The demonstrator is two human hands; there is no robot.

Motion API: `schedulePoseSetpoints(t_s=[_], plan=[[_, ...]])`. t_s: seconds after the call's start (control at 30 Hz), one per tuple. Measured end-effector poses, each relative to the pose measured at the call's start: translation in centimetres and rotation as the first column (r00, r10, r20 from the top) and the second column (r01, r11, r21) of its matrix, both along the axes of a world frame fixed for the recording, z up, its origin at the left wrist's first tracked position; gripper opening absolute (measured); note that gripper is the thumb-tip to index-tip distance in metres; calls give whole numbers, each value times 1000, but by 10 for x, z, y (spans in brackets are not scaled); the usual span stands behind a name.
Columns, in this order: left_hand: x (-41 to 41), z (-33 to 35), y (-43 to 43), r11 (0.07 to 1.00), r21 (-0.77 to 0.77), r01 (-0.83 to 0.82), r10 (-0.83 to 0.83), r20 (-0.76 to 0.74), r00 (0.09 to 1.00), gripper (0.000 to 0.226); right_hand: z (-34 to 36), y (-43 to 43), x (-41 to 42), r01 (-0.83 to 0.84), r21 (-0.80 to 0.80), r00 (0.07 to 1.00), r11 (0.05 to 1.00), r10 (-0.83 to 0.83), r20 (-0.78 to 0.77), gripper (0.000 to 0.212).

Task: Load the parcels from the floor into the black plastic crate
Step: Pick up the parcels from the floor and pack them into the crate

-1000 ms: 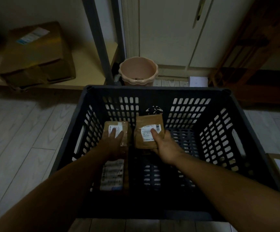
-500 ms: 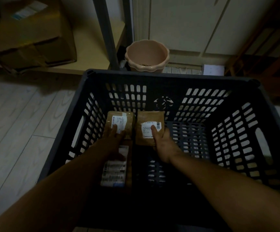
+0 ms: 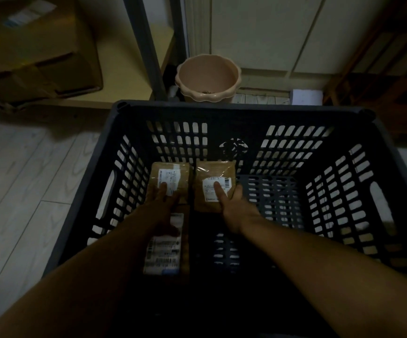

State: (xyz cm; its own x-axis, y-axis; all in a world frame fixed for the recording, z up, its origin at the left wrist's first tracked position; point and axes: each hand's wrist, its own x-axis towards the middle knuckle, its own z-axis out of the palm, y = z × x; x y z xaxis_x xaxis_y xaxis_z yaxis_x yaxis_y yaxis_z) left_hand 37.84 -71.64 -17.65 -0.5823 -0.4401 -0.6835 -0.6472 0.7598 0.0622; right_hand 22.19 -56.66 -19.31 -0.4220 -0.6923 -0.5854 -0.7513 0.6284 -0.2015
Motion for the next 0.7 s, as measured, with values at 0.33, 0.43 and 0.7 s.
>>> schedulePoseSetpoints(t_s=[0.33,0.43,0.7], plan=[[10,105,12,995,73,-69,66,35,997,98,136,12,-9,125,62,971,990,-135,196,101],[15,192,22,991,85,-104,100,50,994,92,228,36,-8,136,65,967,989,-147,206,99],[37,480,91,980,81,-181,185,-36,982,82,491,106,-1,203,29,957,979,-205,208,85]])
